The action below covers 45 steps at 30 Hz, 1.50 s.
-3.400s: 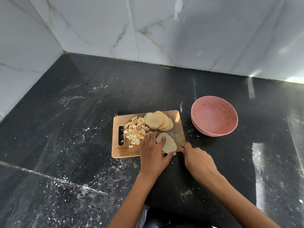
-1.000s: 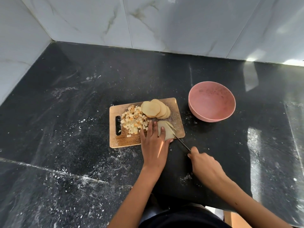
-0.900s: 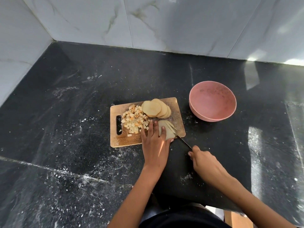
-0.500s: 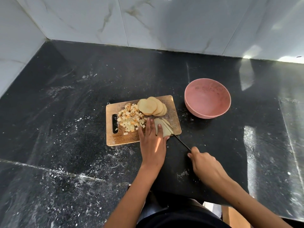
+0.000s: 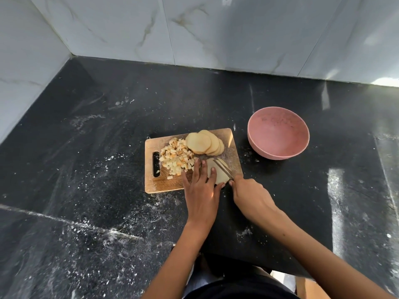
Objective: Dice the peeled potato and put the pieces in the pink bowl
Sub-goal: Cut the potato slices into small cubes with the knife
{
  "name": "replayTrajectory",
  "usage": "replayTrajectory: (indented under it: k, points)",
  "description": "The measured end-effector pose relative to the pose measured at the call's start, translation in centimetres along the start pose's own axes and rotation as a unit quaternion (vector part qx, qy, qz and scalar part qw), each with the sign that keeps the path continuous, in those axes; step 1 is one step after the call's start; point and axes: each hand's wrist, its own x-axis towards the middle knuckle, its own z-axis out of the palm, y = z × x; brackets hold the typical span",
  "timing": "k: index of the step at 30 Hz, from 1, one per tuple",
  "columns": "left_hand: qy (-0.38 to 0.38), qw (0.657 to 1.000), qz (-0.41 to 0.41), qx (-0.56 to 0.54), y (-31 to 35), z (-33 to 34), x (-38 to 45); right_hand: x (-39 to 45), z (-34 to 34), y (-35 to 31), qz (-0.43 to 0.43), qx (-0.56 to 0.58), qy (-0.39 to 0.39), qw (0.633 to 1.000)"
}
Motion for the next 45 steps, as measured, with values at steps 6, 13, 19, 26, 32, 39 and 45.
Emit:
replayTrajectory:
  k: [6,13,19,26,32,39,45]
  points:
    - [-0.005,1.0,0.002,-0.008,-0.2,0.2,0.0,0.7,0.4,-1.2,0.023,-0.037,-0.012,0.999]
    - [0.002,1.0,0.004,-0.022,-0.2,0.2,0.0,1.4,0.4,-1.1,0.021,-0.019,-0.018,0.999]
    - [0.018,1.0,0.006,-0.009,0.0,0.2,0.0,-1.3,0.5,1.4,0.016,-0.039,-0.039,0.998]
    - [0.019,1.0,0.008,-0.02,-0.2,0.1,-0.1,-3.9,1.2,3.9,0.036,-0.013,-0.056,0.998]
    - [-0.01,1.0,-0.008,0.0,0.0,-0.4,0.1,-2.6,1.0,3.0,0.033,0.08,-0.04,0.995]
    - [-0.008,1.0,-0.009,0.016,0.1,-0.6,0.2,-3.2,1.3,3.4,0.024,-0.003,-0.028,0.999]
    - [0.001,1.0,-0.002,0.003,-0.1,-0.7,0.1,-5.0,0.9,4.2,0.009,0.016,-0.013,1.0]
